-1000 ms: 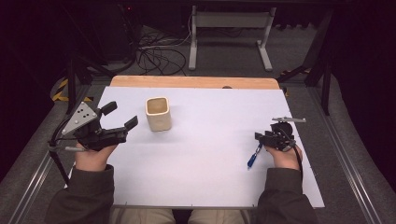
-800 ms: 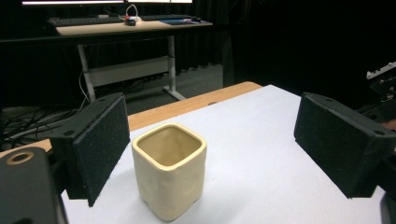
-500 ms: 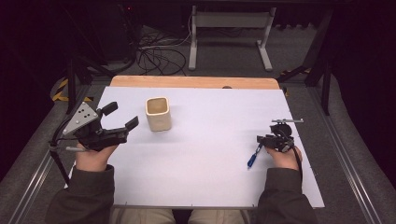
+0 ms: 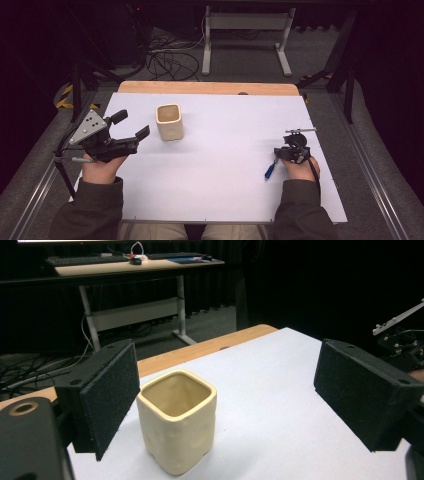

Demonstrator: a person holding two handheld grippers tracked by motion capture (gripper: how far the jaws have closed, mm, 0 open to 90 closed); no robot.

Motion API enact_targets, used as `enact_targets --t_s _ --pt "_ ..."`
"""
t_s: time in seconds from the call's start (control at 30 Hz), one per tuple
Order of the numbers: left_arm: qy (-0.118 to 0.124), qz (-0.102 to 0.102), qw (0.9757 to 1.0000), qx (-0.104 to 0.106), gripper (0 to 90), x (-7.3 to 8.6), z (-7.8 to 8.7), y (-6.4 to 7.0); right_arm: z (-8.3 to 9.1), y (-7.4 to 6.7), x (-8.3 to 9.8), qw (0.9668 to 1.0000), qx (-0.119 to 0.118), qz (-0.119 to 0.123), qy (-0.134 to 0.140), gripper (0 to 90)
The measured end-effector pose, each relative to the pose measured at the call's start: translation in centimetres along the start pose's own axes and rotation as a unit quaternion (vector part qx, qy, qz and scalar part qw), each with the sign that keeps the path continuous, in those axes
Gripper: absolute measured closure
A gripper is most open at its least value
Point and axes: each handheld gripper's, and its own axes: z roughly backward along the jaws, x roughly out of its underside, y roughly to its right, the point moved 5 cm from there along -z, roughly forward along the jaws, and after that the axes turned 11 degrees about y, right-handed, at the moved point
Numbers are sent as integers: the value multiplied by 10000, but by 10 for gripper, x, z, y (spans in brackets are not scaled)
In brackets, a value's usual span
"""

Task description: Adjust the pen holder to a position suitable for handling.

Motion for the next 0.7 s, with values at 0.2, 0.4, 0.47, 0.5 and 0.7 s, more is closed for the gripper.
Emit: enact_targets --t_s 0.2,0.4,0.47,0.5,0.7 --pt "-38 -8 10000 14 124 2 -1 1 -1 0 0 10000 69 -13 4 637" --pt "-113 -12 9999 68 125 6 -6 4 0 2 0 10000 68 35 -24 726" --pt "-128 -6 9999 73 125 7 -6 5 0 2 0 10000 54 54 -36 734" --pt "-133 -10 9999 76 125 7 -6 5 0 2 0 10000 50 73 -41 737" --pt "-157 8 9998 138 127 9 -8 7 0 4 -1 9998 -2 172 -32 796"
